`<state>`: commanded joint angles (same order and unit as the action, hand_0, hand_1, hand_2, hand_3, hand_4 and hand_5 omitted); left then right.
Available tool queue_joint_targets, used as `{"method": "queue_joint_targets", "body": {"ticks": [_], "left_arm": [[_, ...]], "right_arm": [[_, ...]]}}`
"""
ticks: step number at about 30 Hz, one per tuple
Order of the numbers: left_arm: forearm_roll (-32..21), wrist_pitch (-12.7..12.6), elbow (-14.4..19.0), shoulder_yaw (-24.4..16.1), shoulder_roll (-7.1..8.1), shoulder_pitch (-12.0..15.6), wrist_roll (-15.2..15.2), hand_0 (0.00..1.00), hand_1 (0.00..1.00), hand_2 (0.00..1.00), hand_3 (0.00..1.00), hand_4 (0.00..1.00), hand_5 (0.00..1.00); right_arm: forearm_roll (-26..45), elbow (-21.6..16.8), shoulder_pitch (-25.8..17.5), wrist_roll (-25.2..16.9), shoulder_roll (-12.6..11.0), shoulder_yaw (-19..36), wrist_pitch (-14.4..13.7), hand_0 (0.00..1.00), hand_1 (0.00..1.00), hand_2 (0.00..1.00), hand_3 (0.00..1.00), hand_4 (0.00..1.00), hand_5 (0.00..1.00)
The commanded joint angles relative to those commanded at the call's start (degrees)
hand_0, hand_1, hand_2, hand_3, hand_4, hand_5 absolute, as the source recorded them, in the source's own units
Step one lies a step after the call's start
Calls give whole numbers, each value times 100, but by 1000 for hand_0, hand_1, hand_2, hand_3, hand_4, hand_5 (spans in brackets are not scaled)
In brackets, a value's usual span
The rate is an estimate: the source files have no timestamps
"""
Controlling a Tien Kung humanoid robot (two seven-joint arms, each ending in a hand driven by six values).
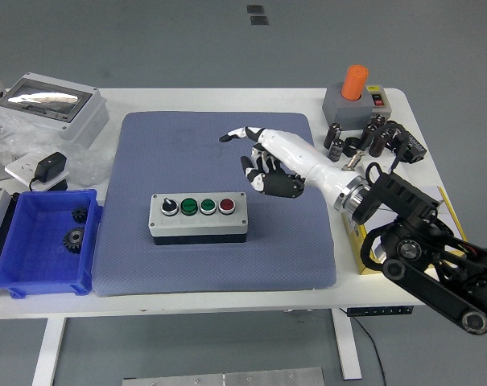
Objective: Pick up the button,place it on the desk,press the button,press the button
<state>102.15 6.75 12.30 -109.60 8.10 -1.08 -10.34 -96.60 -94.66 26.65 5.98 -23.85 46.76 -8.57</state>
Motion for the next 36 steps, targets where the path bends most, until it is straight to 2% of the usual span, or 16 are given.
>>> {"method": "queue_joint_targets", "body": {"ticks": [1, 6, 7, 9, 12, 13, 18, 19, 24, 25, 36], "left_arm": [[5, 1, 2, -1, 2, 2, -6, 678, 653, 626, 759, 610, 915], [32, 9, -5, -13, 25, 0, -1, 678, 653, 626, 759, 610, 915], [37, 12, -12, -15, 31, -1, 11, 678, 652, 626, 759, 610, 914], [41, 16, -18, -14, 42, 0, 19, 678, 652, 626, 759, 610, 914], [32, 18, -19, -1, 60, 12, 11, 678, 652, 626, 759, 610, 914], [27, 18, -18, 4, 66, 18, 6, 678, 652, 627, 759, 611, 912], [46, 27, -6, 4, 94, 35, -33, 678, 652, 627, 759, 611, 912], [64, 31, -7, -7, 99, 31, -31, 678, 653, 627, 759, 612, 905], [171, 56, -16, -65, 118, 5, -7, 678, 653, 627, 759, 612, 905], [184, 58, -16, -71, 119, 3, -5, 678, 653, 630, 761, 612, 899], [271, 69, -12, -114, 158, 10, -23, 678, 654, 631, 761, 613, 895]], "right_arm": [[1, 70, -107, -55, 17, 131, -126, 116, 133, 199, 741, 336, 146], [419, 516, -724, -508, 171, 814, -738, 116, 133, 199, 741, 336, 146], [572, 623, -879, -639, 217, 979, -860, 289, 364, 504, 755, 593, 197], [852, 773, -1151, -884, 307, 1268, -982, 289, 364, 504, 755, 593, 197], [1268, 869, -1521, -1236, 435, 1672, -1010, 289, 364, 504, 755, 593, 197], [1378, 883, -1608, -1328, 475, 1771, -1005, 657, 723, 779, 893, 697, 290], [2086, 993, -1936, -1913, 656, 2286, -1037, 657, 723, 779, 893, 697, 290], [2224, 1021, -1954, -2007, 674, 2327, -1043, 724, 781, 823, 899, 771, 442], [2760, 1113, -1997, -2220, 713, 2405, -1039, 724, 781, 823, 899, 771, 442], [2804, 1120, -2002, -2235, 715, 2412, -1036, 760, 791, 825, 877, 774, 476], [3171, 1162, -2063, -2434, 705, 2552, -1028, 754, 786, 818, 862, 752, 448]]}}
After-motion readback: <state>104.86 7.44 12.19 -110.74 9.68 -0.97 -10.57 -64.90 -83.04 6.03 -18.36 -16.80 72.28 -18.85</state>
